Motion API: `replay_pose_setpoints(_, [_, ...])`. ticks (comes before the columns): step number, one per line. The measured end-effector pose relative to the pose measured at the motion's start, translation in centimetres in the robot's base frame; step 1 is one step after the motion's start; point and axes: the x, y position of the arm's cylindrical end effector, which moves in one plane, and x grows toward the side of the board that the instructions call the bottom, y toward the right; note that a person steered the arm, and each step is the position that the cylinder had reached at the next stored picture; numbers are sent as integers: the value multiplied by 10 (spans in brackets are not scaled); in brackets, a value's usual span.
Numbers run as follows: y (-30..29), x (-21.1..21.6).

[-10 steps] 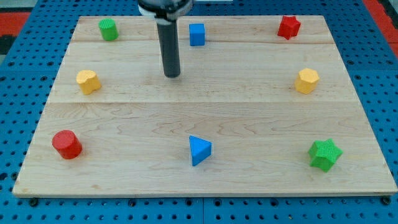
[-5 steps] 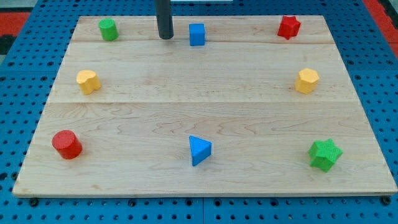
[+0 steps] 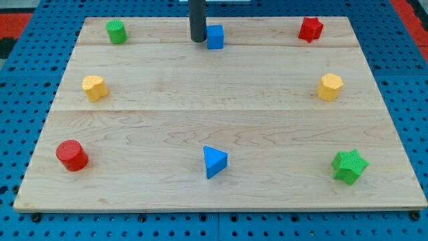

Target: Put the blue cube at the top center

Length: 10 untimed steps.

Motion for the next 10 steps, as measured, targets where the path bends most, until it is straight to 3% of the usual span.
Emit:
replay_pose_setpoints(3, [-9, 35])
replay_pose_setpoints(6, [21, 35])
replay_pose_setpoints(8, [23, 0])
replay_pose_setpoints(10, [-2, 25])
